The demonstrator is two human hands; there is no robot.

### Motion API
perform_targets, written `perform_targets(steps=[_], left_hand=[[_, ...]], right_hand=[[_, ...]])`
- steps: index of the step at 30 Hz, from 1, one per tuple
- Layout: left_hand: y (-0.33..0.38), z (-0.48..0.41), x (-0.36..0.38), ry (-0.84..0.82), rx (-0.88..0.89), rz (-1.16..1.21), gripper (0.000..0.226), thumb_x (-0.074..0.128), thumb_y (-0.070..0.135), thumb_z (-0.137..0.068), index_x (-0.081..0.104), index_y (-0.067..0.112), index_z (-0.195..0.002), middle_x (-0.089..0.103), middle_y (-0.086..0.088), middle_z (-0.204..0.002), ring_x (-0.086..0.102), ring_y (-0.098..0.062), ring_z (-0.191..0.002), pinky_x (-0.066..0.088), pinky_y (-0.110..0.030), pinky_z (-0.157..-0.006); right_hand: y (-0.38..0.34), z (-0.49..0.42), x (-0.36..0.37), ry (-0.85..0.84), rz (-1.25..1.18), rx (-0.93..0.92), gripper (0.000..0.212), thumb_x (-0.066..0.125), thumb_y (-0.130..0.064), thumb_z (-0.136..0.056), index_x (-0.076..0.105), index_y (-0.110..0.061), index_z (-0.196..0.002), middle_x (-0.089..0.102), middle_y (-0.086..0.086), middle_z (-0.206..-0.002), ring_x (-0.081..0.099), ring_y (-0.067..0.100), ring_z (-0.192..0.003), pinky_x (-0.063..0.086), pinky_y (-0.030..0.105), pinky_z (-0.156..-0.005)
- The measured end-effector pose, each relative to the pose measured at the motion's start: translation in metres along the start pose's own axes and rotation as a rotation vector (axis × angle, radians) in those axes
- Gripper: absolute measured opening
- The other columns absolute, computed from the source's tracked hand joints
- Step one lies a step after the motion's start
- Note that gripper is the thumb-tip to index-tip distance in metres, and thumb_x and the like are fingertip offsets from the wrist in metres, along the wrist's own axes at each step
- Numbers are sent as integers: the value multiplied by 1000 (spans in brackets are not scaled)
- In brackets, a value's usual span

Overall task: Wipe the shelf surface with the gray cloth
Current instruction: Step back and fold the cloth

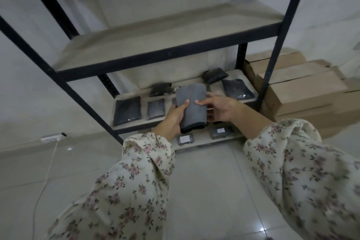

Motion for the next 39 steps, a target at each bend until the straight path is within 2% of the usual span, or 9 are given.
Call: perform_targets(steps=[7,11,14,17,20,24,29,34,39], left_hand=[[-25,-12,111,-29,20,-34,53,62,15,-87,38,11,-135,55,-16,-131,60,-30,-101,55,-40,-69],[-61,-16,187,-37,27,61,61,62,2,-85,32,16,-136,52,-11,-130,56,-31,-113,53,-43,-82],[-97,-14,236,12,6,138,67,60,0,-84,28,24,-138,48,-13,-135,58,-29,-106,56,-37,-68],[-135,-14,269,56,-12,73,72,61,-1,-83,28,36,-135,44,-12,-138,52,-32,-116,54,-42,-74],[-173,-23,293,39,-26,-57,77,64,-2,-80,30,41,-134,39,-7,-140,47,-29,-119,52,-47,-79],[-230,-60,317,-51,-82,-155,86,67,-7,-75,29,40,-135,34,-6,-143,46,-26,-120,54,-40,-78],[-318,-126,335,-179,-133,-299,102,68,-14,-70,15,35,-142,30,-16,-144,47,-28,-118,55,-32,-76],[-446,-212,328,-191,-130,-481,110,73,-14,-66,8,26,-145,23,-18,-149,38,-32,-131,48,-38,-90],[-590,-291,304,-168,-163,-663,110,80,0,-64,11,28,-144,38,-17,-142,46,-31,-124,48,-36,-92]], right_hand=[[15,0,-129,43,-104,45,48,64,-16,-85,48,-17,-131,61,11,-112,59,28,-97,51,41,-79],[21,10,-209,-18,12,62,54,69,-21,-81,48,-28,-130,57,11,-127,58,30,-110,50,48,-90],[32,25,-259,-110,77,90,70,70,-10,-78,37,-45,-129,55,8,-128,56,32,-115,49,52,-89],[52,35,-299,-174,155,100,101,67,6,-76,15,-52,-140,45,1,-129,54,23,-106,53,45,-77],[82,27,-331,-236,187,90,105,65,15,-71,22,-49,-142,31,-1,-146,51,18,-110,50,45,-91],[138,-4,-383,-178,156,152,100,66,16,-69,33,-49,-136,30,4,-148,44,29,-125,48,48,-95],[223,-59,-439,-187,194,240,103,67,17,-69,28,-48,-138,30,3,-145,44,29,-125,51,40,-85],[337,-130,-493,-192,327,302,107,64,20,-69,21,-46,-141,26,-2,-143,40,31,-127,47,44,-92],[466,-198,-541,-193,531,369,107,67,17,-69,17,-42,-144,32,5,-138,46,35,-120,49,51,-95]])
Point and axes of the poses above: each hand's wrist, its own z-axis away from the middle knuckle, its own x-axis out of the palm, y = z × x, the point moved 10 cm from there along -z, towards the middle knuckle
